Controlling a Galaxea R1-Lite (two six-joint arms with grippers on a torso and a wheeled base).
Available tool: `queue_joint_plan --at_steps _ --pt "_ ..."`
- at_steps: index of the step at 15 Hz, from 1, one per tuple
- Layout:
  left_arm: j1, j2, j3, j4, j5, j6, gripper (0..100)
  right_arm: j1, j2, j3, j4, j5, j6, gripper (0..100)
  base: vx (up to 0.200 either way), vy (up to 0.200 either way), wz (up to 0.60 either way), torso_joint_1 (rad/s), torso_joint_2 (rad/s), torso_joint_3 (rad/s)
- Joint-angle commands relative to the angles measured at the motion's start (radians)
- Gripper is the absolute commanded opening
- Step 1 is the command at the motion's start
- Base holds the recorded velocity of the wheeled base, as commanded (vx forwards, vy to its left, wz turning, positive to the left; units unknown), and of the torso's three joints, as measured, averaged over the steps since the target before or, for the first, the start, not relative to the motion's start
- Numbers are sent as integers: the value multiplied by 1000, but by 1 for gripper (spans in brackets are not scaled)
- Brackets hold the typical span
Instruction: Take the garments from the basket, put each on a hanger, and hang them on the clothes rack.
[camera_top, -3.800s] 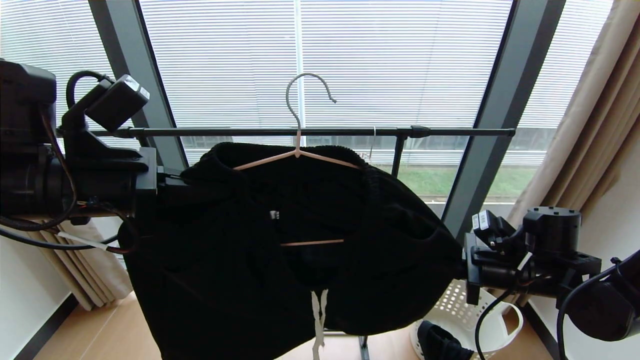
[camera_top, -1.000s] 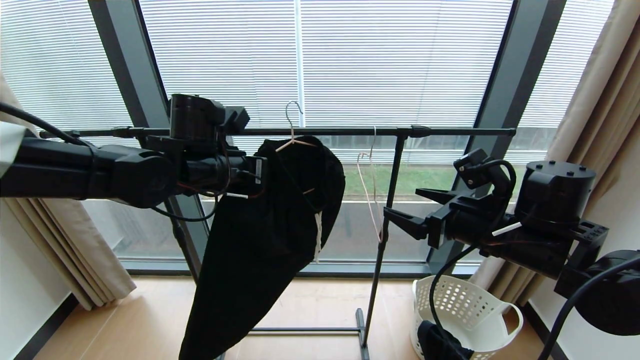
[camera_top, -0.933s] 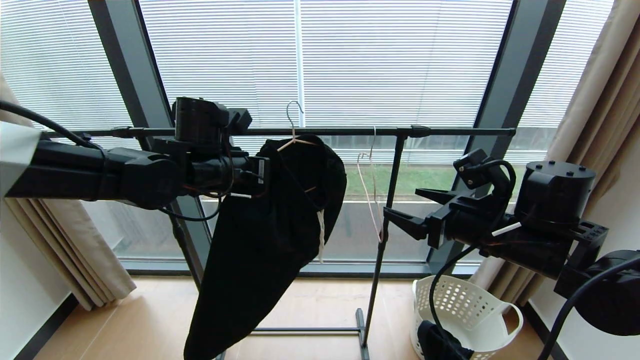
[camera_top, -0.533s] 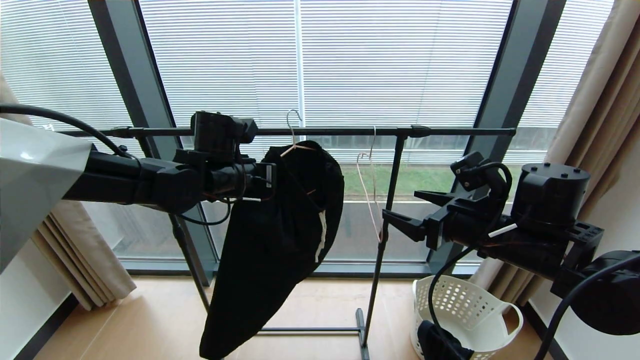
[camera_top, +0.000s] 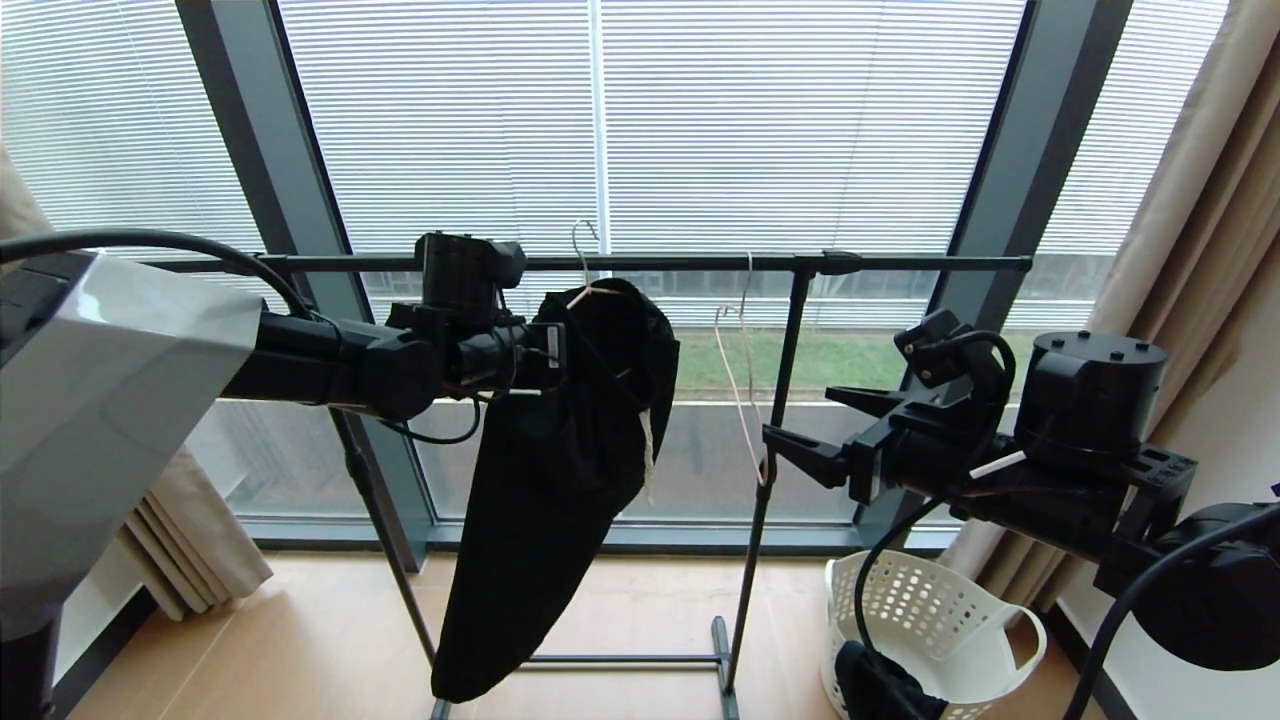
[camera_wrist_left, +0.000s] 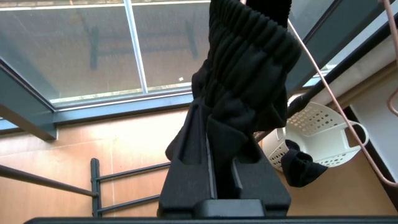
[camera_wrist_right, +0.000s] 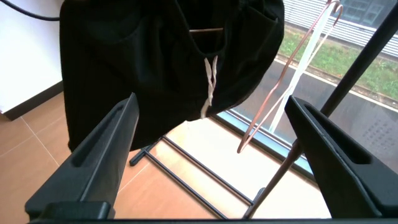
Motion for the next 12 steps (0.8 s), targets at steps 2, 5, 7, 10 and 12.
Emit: queue_joint_plan --at_steps 2,5,7,10,12 --pt "-7 42 -28 0 0 1 0 1 3 2 0 1 0 100 0 0 0 0 0 0" --pt "-10 58 -37 -3 1 0 0 1 4 4 0 1 0 100 0 0 0 0 0 0" --pt "-12 69 -37 -17 3 0 0 1 6 4 0 1 0 100 0 0 0 0 0 0" --pt "-12 75 -38 -17 11 0 0 1 6 4 0 1 0 100 0 0 0 0 0 0" --pt "-12 82 -40 -18 12 0 0 1 16 4 -3 1 -2 100 0 0 0 0 0 0"
